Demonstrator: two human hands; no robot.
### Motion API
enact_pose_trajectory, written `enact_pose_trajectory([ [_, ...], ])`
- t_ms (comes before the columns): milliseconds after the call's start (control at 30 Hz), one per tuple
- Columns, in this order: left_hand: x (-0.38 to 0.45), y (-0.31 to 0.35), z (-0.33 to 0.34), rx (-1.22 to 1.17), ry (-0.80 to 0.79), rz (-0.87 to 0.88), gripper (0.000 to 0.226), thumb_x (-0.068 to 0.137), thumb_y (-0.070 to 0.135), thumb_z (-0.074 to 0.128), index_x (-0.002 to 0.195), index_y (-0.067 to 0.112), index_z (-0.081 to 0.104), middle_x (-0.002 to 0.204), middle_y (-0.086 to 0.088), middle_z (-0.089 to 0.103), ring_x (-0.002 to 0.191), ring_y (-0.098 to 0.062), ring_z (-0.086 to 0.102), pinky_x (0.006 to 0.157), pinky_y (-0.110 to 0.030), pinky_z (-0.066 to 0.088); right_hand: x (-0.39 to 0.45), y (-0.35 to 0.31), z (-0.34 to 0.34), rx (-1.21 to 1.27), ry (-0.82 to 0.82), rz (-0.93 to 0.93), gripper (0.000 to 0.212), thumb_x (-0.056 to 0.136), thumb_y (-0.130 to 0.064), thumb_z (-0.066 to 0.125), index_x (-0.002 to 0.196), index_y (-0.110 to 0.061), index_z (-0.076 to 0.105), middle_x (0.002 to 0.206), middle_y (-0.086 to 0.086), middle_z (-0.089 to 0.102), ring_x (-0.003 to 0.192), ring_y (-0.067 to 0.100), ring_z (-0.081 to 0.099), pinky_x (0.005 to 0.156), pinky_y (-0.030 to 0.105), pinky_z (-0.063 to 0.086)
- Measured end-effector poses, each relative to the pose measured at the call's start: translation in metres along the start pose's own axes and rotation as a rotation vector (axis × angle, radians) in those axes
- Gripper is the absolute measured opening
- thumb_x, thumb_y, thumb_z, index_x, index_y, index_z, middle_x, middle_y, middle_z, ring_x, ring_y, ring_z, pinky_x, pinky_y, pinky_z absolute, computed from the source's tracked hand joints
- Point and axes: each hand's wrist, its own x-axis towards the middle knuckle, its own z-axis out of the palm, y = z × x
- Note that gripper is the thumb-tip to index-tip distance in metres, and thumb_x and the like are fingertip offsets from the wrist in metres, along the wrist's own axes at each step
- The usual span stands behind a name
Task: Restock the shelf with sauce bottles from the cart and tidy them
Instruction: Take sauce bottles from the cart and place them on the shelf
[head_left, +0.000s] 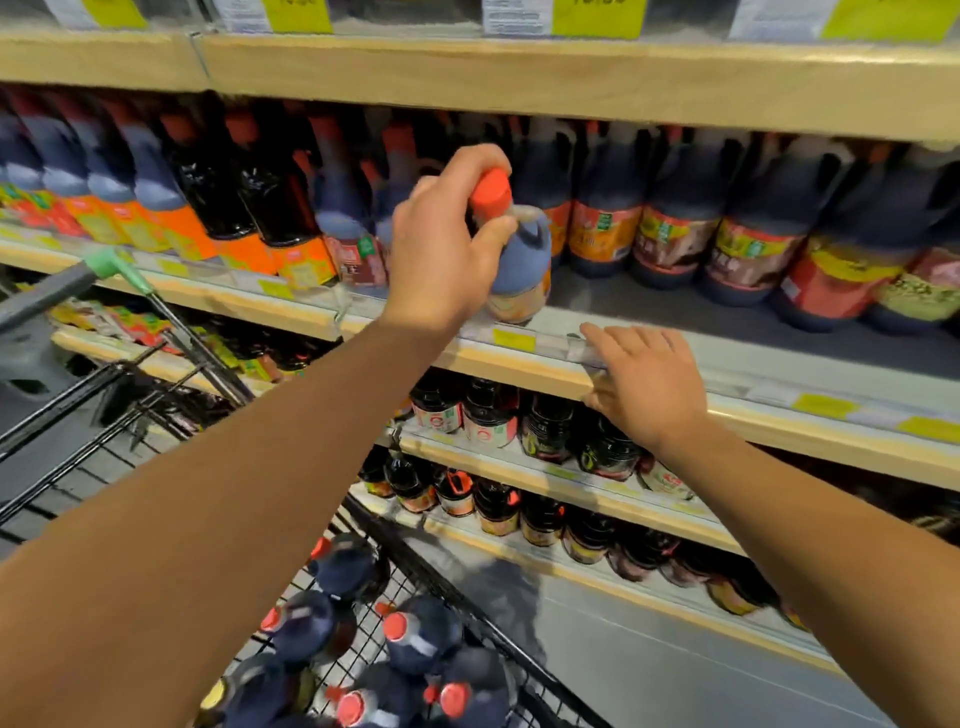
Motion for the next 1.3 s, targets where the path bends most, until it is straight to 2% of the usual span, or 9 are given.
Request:
enact_pose_trajectory([
  [200,0.041,-0.023,0.026,0.127,0.005,-0.097,0.03,0.079,0.021,0.062,0.105,0.007,0.062,0.096,-0.01,0.067,0.09,-0.028,0.058,0.081,-0.037,0.044,0.002,-0.001,0.001,0.017,0.024,0.018,0.08,0.082,-0.055,0.062,0.148,-0.034,0.023,0.139,-0.006,0.049,0.131,0.022,0.041,0.113,0.04,0.021],
  [300,0.068,-0.033,0.033,0.138,-0.047,-0.179,0.036,0.08,0.017,0.06,0.115,0.012,0.065,0.112,-0.01,0.068,0.103,-0.029,0.06,0.09,-0.038,0.049,0.002,-0.002,0.001,0.005,0.032,0.024,0.08,0.082,-0.056,0.062,0.148,-0.035,0.023,0.139,-0.006,0.049,0.131,0.022,0.042,0.112,0.04,0.022],
  [367,0.076,-0.035,0.038,0.12,-0.104,-0.119,0.045,0.085,0.016,0.06,0.129,0.021,0.057,0.129,-0.005,0.061,0.116,-0.026,0.055,0.098,-0.029,0.044,0.001,-0.002,0.001,-0.006,0.042,0.035,0.08,0.081,-0.057,0.062,0.148,-0.035,0.024,0.138,-0.007,0.049,0.129,0.022,0.043,0.11,0.04,0.023],
  [433,0.08,-0.036,0.045,0.128,-0.174,-0.059,0.052,0.088,0.017,0.058,0.138,0.022,0.046,0.137,-0.004,0.054,0.121,-0.025,0.052,0.097,-0.026,0.041,0.001,-0.003,0.002,-0.009,0.045,0.046,0.08,0.08,-0.057,0.062,0.148,-0.035,0.024,0.137,-0.007,0.05,0.127,0.022,0.044,0.108,0.04,0.025],
  [600,0.078,-0.041,0.053,0.185,-0.169,-0.029,0.066,0.083,0.011,0.06,0.143,0.026,0.038,0.142,-0.014,0.039,0.125,-0.032,0.045,0.097,-0.026,0.037,-0.001,-0.006,0.003,0.01,0.048,0.074,0.079,0.081,-0.056,0.064,0.147,-0.037,0.025,0.136,-0.009,0.05,0.124,0.023,0.044,0.107,0.04,0.025],
  [800,0.047,-0.04,0.056,0.103,-0.145,-0.038,0.093,0.073,0.009,0.072,0.15,0.027,0.023,0.147,-0.013,0.028,0.124,-0.038,0.045,0.097,-0.036,0.044,-0.002,-0.008,0.003,0.025,0.058,0.097,0.077,0.081,-0.054,0.064,0.147,-0.037,0.026,0.135,-0.009,0.05,0.122,0.023,0.044,0.106,0.04,0.025],
  [967,0.027,-0.05,0.064,0.121,-0.132,0.019,0.103,0.075,0.009,0.075,0.153,0.031,0.011,0.16,-0.009,0.0,0.122,-0.037,0.049,0.087,-0.037,0.053,-0.003,-0.008,0.005,0.032,0.064,0.106,0.078,0.08,-0.053,0.065,0.146,-0.038,0.027,0.132,-0.01,0.051,0.119,0.023,0.045,0.104,0.04,0.026],
  [1100,0.035,-0.055,0.067,0.102,-0.138,0.019,0.099,0.076,0.017,0.076,0.152,0.03,0.015,0.159,-0.009,0.006,0.134,-0.038,0.038,0.101,-0.039,0.046,-0.002,-0.008,0.007,0.037,0.066,0.106,0.078,0.079,-0.052,0.067,0.145,-0.038,0.027,0.131,-0.011,0.051,0.118,0.023,0.045,0.103,0.04,0.026],
  [1300,0.039,-0.054,0.073,0.12,-0.141,-0.008,0.098,0.077,0.013,0.075,0.151,0.031,0.015,0.16,-0.007,0.003,0.133,-0.038,0.038,0.099,-0.037,0.047,-0.003,-0.009,0.003,0.052,0.052,0.108,0.077,0.081,-0.051,0.066,0.145,-0.038,0.026,0.133,-0.01,0.05,0.12,0.023,0.043,0.104,0.04,0.025],
])
